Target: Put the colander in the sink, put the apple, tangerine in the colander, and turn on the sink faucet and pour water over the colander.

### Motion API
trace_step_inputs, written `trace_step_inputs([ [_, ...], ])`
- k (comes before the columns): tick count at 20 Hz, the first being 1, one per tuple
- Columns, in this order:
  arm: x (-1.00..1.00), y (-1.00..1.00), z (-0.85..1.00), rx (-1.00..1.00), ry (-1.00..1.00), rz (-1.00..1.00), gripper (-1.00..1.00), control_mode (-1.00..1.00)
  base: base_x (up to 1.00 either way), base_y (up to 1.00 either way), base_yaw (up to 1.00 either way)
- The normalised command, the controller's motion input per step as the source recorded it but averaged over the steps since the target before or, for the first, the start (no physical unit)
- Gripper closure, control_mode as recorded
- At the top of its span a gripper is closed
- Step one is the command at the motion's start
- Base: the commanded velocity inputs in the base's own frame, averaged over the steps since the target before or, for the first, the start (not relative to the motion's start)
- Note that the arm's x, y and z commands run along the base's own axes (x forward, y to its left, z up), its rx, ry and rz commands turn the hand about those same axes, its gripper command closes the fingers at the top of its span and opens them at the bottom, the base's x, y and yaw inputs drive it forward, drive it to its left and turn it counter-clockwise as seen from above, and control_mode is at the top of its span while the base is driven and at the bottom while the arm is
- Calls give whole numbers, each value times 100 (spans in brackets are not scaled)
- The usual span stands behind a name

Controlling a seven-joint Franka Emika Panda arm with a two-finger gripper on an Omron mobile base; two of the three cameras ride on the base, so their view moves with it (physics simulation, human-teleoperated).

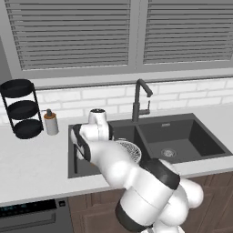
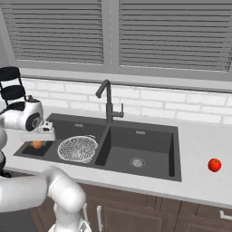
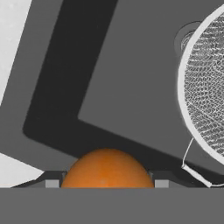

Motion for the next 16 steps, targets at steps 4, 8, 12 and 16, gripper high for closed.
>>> trace_step_inputs([
  [4, 13, -88, 0, 0, 0, -1, 100, -100, 0, 0, 0],
  [8, 28, -56, -1, 0, 0, -1, 100, -100, 0, 0, 0],
  [12, 45, -22, -13, 0, 0, 0, 100, -100, 0, 0, 0],
  [16, 34, 0, -18, 0, 0, 0, 100, -100, 0, 0, 0],
])
